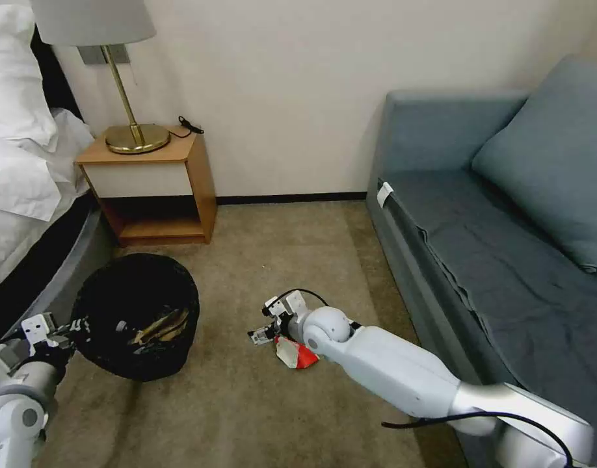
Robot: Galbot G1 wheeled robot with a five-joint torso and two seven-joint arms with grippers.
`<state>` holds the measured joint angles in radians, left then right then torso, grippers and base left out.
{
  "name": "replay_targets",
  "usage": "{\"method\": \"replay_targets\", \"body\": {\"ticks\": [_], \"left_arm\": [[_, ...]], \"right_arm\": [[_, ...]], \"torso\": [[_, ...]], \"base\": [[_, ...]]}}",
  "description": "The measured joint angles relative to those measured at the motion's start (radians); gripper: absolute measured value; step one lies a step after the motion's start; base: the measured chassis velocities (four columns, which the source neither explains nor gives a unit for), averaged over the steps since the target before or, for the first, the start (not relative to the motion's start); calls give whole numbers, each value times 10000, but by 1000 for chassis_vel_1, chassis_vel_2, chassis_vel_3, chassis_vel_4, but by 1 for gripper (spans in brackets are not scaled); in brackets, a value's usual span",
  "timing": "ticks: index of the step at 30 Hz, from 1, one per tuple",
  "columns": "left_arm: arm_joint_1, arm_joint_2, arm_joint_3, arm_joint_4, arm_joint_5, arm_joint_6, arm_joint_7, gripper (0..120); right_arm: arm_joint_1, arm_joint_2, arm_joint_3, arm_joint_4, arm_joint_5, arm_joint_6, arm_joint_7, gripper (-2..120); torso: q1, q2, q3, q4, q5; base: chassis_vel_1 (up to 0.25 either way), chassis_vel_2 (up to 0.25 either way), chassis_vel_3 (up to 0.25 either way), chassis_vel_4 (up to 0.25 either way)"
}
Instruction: Pick up the trash bin, then pick up the garbage on the floor and place it into the trash bin.
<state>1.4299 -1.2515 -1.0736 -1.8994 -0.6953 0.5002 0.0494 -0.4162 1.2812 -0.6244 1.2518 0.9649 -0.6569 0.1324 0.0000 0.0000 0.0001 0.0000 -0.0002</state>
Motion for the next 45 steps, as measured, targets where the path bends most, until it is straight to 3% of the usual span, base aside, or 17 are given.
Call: {"method": "replay_targets", "body": {"ticks": [6, 13, 21, 39, 45], "left_arm": [[7, 76, -10, 151, -58, -82, 95, 3], [-42, 139, -10, 358, -68, -153, 159, 3], [-77, 292, -128, 645, -189, -261, 232, 3], [-155, 391, -102, 1020, -206, -420, 301, 3], [-131, 335, -109, 1087, -171, -509, 324, 3]], "right_arm": [[747, 267, -160, -1559, 49, -821, -951, 100], [1538, 601, -1040, -3010, -488, -859, -2550, 100], [1762, 1020, -1814, -4367, -1218, -805, -3602, 100], [1407, 1847, -1712, -5767, -2460, -406, -3858, 100], [1316, 1821, -1829, -5757, -2906, -219, -4139, 82]], "torso": [[0, 1, 0, 0, 1], [0, 1, -1, 0, 1], [0, 1, 0, 0, 1], [0, 1, -1, 0, 1], [0, 1, -1, 0, 1]], "base": [[0, 0, 0, 0], [0, 0, 0, 0], [0, 0, 0, 0], [0, 0, 0, 0], [0, 0, 0, 0]]}}
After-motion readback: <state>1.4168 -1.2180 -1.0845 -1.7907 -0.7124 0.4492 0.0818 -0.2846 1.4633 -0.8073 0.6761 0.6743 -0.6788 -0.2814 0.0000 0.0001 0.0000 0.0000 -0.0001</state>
